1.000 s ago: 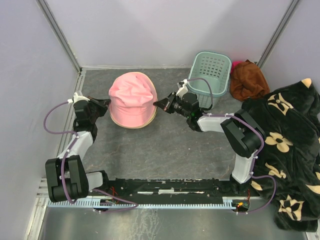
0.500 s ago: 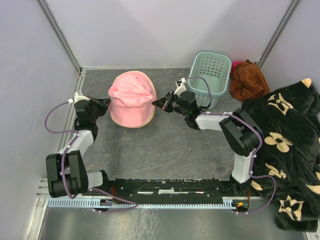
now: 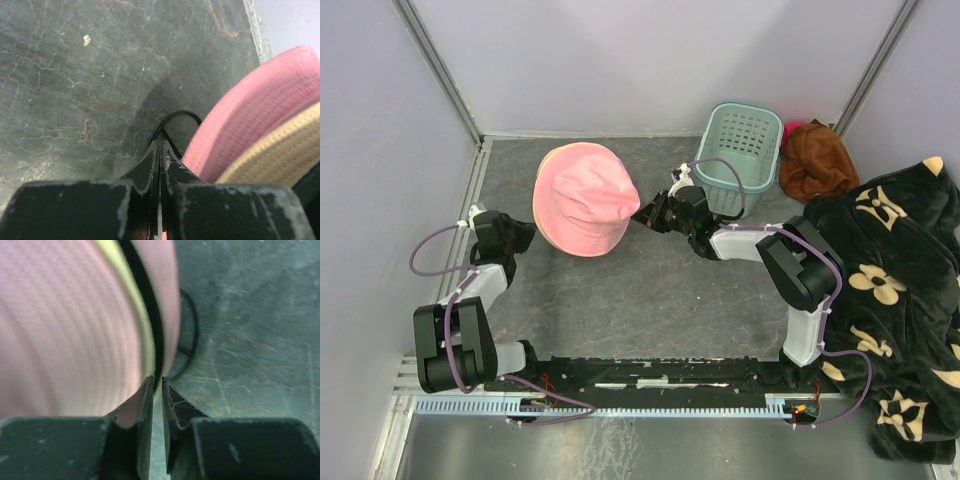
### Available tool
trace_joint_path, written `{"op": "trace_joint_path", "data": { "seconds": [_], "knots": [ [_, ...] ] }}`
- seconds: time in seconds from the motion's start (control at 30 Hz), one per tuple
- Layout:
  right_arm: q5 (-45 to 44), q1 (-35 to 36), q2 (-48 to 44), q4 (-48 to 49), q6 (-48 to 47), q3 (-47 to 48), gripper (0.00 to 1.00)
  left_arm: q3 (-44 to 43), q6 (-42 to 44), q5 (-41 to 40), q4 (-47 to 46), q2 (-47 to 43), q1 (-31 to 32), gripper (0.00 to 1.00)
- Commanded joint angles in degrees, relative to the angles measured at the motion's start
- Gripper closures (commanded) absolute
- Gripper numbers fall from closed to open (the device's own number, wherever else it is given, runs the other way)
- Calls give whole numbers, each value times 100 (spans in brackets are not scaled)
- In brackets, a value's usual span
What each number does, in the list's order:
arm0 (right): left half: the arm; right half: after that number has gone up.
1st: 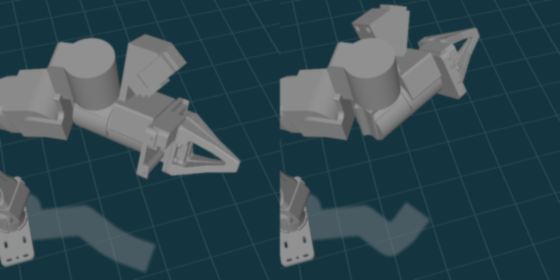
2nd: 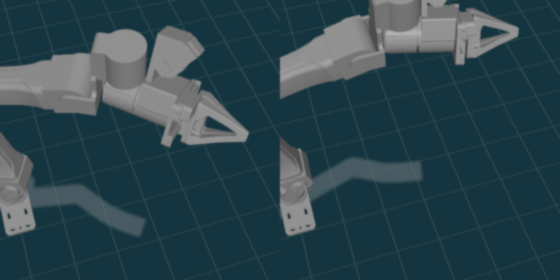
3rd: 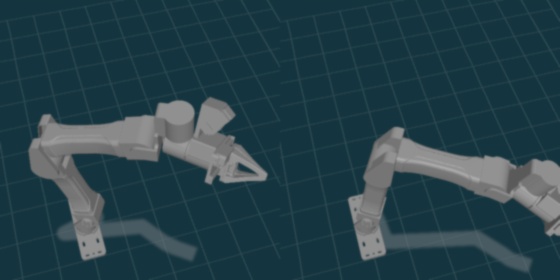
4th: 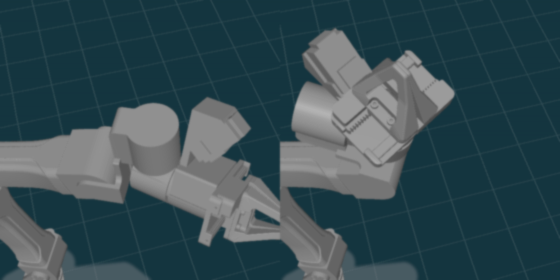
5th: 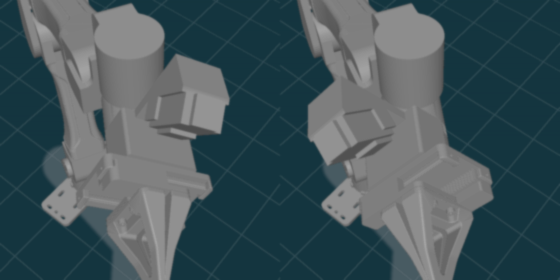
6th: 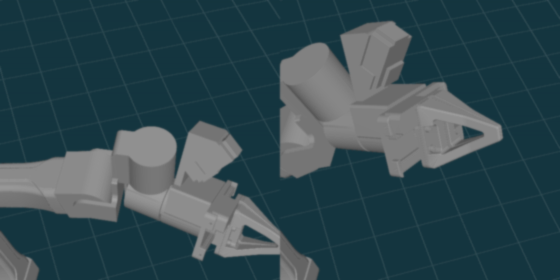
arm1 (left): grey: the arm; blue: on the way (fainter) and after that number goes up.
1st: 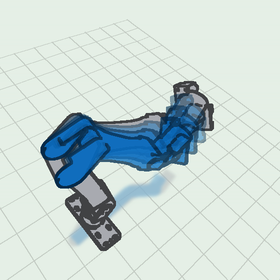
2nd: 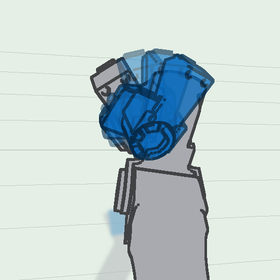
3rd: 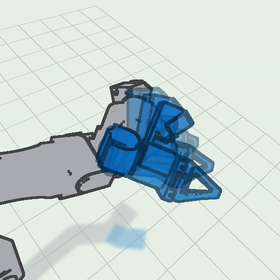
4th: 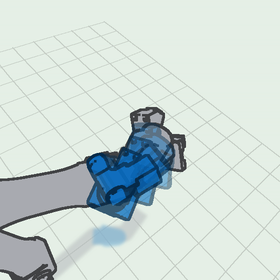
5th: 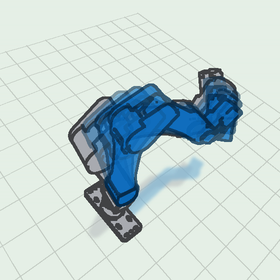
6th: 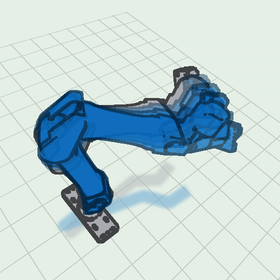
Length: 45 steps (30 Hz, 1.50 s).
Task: Stack the hats
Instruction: Stack the hat on the hat, then reset both arms
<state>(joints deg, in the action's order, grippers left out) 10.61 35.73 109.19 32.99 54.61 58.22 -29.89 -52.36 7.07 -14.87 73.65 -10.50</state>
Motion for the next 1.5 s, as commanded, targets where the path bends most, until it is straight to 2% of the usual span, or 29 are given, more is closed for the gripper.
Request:
{"op": "trace_joint_path", "data": {
  "seconds": [0.0,0.13,0.37,0.47,0.57,0.63,0.8,0.87,0.93,1.0,1.17,1.47],
  "knots": [
    [-328,13,-127,-741,-401,-141,78,-179,127,-286,337,-241,4,96],
    [-374,15,-345,-689,-456,-191,68,-240,146,-374,452,-360,0,96],
    [-631,5,-1028,-962,-738,-348,62,-397,331,-726,847,-717,-12,92],
    [-779,10,-1499,-1419,-1062,-389,60,-491,554,-1130,1201,-1092,-22,84],
    [-1003,14,-2058,-2097,-1664,-329,57,-553,710,-1469,1550,-1614,-33,67],
    [-1258,18,-2439,-2768,-2154,-165,52,-643,839,-1653,1809,-2010,-34,59],
    [-2500,15,-3285,-4241,-2906,320,33,-741,1097,-2030,2362,-3229,-32,48],
    [-3239,17,-3578,-4645,-2958,384,20,-852,1159,-2015,2668,-3402,-16,46],
    [-4024,16,-3856,-4964,-2989,382,13,-795,1158,-1862,2709,-3579,12,46],
    [-4910,16,-4199,-5169,-2931,264,0,-712,1105,-1671,2715,-3726,61,45],
    [-6172,13,-4719,-5813,-2820,50,1,-650,1159,-1553,2812,-4004,210,45],
    [-6984,19,-5017,-6718,-2271,163,1,-862,1611,-1627,3099,-4361,461,45]
  ]
}}
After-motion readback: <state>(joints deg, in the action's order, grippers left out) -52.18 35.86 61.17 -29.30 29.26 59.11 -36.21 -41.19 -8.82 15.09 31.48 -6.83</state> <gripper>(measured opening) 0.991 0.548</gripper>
